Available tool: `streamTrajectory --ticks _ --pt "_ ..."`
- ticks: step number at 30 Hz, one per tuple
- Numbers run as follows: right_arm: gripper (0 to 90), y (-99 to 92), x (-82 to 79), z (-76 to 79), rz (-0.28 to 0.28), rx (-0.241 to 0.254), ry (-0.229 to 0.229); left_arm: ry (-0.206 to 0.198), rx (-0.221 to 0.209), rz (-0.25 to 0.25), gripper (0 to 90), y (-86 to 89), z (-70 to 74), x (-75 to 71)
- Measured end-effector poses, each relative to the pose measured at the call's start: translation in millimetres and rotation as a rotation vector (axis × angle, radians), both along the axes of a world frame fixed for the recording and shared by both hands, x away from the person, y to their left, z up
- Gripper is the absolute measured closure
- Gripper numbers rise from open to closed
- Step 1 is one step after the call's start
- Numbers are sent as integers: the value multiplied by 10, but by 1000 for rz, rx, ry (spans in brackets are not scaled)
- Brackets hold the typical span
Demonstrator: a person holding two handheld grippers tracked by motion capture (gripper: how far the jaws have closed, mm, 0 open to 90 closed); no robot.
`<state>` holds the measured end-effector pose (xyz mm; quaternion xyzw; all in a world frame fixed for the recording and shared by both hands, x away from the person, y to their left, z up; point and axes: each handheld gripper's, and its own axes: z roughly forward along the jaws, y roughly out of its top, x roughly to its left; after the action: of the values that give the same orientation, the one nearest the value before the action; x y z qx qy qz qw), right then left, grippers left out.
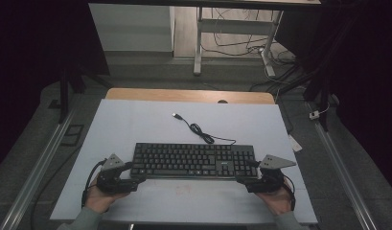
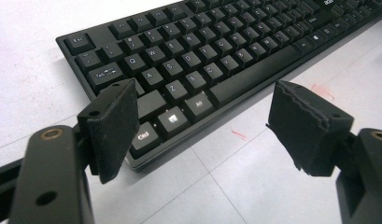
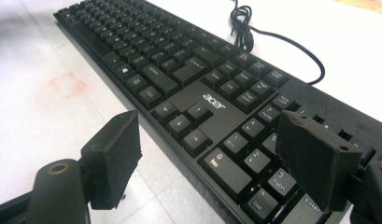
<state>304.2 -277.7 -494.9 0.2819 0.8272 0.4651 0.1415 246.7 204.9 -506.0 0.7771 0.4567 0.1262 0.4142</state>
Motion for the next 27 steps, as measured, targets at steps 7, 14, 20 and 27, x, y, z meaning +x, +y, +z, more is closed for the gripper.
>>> streamTrajectory --ticks 7,14,20,27 --pt "222 11 -6 -11 -5 -11 -5 -1 4 -6 243 -4 -3 -1" --pt "225 4 -11 -19 -3 -2 -3 -10 12 -15 245 -20 -1 7" --pt "234 14 -1 -24 -9 -15 1 -10 11 -11 246 -4 -5 7" --pt "238 40 0 -22 -17 -18 -3 -16 13 -11 249 4 -1 9"
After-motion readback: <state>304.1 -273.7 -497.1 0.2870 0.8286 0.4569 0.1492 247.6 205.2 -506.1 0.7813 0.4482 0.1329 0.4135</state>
